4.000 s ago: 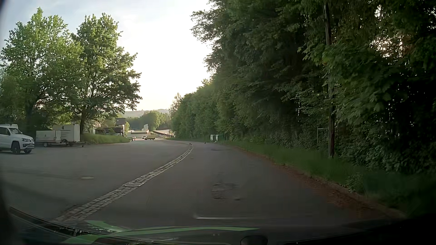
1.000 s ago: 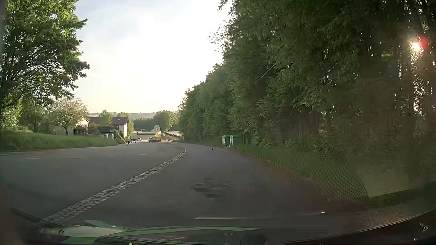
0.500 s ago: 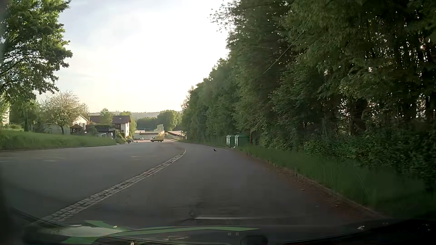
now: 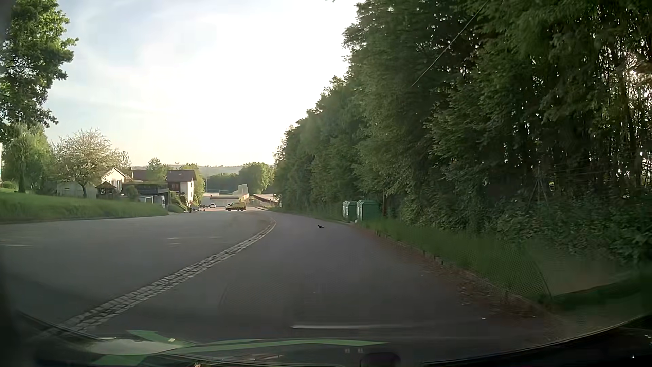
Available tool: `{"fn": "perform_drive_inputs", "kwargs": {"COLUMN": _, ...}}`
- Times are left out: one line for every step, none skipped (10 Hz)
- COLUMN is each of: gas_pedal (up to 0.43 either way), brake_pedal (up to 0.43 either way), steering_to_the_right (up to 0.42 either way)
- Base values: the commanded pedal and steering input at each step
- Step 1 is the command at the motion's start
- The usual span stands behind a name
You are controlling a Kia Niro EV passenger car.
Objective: Follow the waypoints while adhering to traffic rules and regulations
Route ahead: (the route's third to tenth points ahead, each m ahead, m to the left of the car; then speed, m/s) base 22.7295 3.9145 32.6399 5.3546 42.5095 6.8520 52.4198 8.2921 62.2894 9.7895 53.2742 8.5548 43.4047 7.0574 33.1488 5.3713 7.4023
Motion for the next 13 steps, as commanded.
{"fn": "perform_drive_inputs", "kwargs": {"gas_pedal": 0.000, "brake_pedal": 0.091, "steering_to_the_right": -0.015}}
{"fn": "perform_drive_inputs", "kwargs": {"gas_pedal": 0.000, "brake_pedal": 0.098, "steering_to_the_right": -0.016}}
{"fn": "perform_drive_inputs", "kwargs": {"gas_pedal": 0.000, "brake_pedal": 0.116, "steering_to_the_right": -0.016}}
{"fn": "perform_drive_inputs", "kwargs": {"gas_pedal": 0.000, "brake_pedal": 0.128, "steering_to_the_right": -0.020}}
{"fn": "perform_drive_inputs", "kwargs": {"gas_pedal": 0.000, "brake_pedal": 0.140, "steering_to_the_right": -0.022}}
{"fn": "perform_drive_inputs", "kwargs": {"gas_pedal": 0.000, "brake_pedal": 0.146, "steering_to_the_right": -0.022}}
{"fn": "perform_drive_inputs", "kwargs": {"gas_pedal": 0.000, "brake_pedal": 0.152, "steering_to_the_right": -0.022}}
{"fn": "perform_drive_inputs", "kwargs": {"gas_pedal": 0.000, "brake_pedal": 0.152, "steering_to_the_right": -0.022}}
{"fn": "perform_drive_inputs", "kwargs": {"gas_pedal": 0.000, "brake_pedal": 0.152, "steering_to_the_right": -0.023}}
{"fn": "perform_drive_inputs", "kwargs": {"gas_pedal": 0.000, "brake_pedal": 0.146, "steering_to_the_right": -0.023}}
{"fn": "perform_drive_inputs", "kwargs": {"gas_pedal": 0.000, "brake_pedal": 0.128, "steering_to_the_right": -0.023}}
{"fn": "perform_drive_inputs", "kwargs": {"gas_pedal": 0.000, "brake_pedal": 0.116, "steering_to_the_right": -0.023}}
{"fn": "perform_drive_inputs", "kwargs": {"gas_pedal": 0.000, "brake_pedal": 0.116, "steering_to_the_right": -0.023}}
